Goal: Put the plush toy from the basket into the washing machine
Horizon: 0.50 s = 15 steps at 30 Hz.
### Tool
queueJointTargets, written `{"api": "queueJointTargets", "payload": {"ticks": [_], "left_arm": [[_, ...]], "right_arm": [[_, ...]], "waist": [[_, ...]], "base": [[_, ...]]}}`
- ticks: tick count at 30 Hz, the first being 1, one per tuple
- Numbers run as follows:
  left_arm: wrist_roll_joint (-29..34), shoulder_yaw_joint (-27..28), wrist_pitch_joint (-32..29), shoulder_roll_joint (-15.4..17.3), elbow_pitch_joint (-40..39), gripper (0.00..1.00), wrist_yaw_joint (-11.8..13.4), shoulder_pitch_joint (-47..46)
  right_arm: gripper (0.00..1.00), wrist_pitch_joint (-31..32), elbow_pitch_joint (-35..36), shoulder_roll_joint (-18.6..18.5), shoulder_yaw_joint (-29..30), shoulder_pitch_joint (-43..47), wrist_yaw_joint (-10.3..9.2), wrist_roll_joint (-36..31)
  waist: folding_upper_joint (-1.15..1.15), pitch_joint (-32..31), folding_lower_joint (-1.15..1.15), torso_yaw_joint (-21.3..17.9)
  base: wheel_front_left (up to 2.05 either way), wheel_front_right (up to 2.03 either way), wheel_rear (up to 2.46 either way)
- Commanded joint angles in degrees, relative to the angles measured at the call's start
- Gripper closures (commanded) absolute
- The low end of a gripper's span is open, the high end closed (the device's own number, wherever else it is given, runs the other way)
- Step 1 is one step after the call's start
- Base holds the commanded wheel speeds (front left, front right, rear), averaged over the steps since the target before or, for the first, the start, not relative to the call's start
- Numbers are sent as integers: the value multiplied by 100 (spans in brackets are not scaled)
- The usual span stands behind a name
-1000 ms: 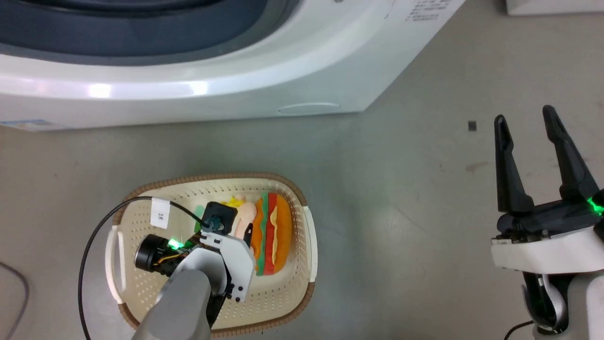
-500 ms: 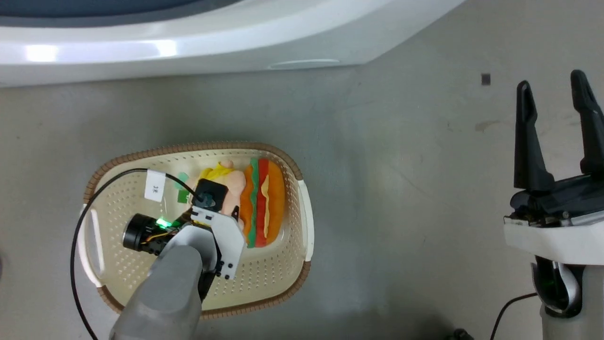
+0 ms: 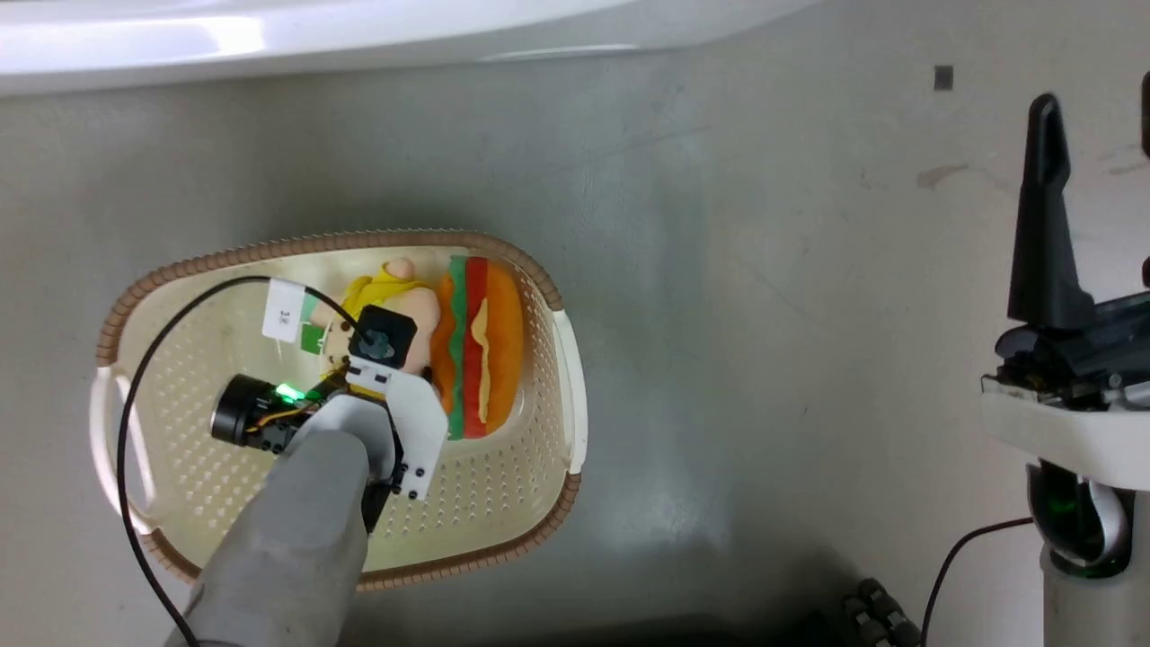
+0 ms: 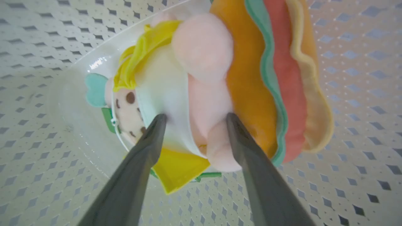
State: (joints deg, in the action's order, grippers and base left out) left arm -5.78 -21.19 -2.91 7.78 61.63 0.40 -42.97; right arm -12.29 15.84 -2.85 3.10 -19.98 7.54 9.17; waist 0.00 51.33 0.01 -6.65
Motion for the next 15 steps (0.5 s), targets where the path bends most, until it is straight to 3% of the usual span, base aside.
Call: {"api": "queueJointTargets", "payload": {"ticks": [1, 7, 8, 9, 15], "left_arm": [[-33, -49, 27, 31, 146, 0, 22, -162], [-81, -236, 80, 67, 498, 0, 6, -399], [-93, -265, 98, 70, 557, 66, -3, -443], [-98, -301, 130, 72, 616, 100, -9, -484], [-198, -455, 245, 79, 969, 100, -35, -659]], "right_arm": [[0, -51, 74, -2, 5, -142, -5, 61], [0, -122, 134, -2, 25, -264, -5, 111], [0, -134, 146, -2, 28, -286, -5, 119], [0, -146, 154, -2, 31, -307, -5, 126], [0, -218, 180, -2, 50, -425, -5, 172]], "waist": [[0, 75, 0, -22], [0, 280, 0, -54], [0, 311, 0, -57], [0, 332, 0, -61], [0, 384, -1, -91]], "base": [[0, 0, 0], [0, 0, 0], [0, 0, 0], [0, 0, 0], [0, 0, 0]]}}
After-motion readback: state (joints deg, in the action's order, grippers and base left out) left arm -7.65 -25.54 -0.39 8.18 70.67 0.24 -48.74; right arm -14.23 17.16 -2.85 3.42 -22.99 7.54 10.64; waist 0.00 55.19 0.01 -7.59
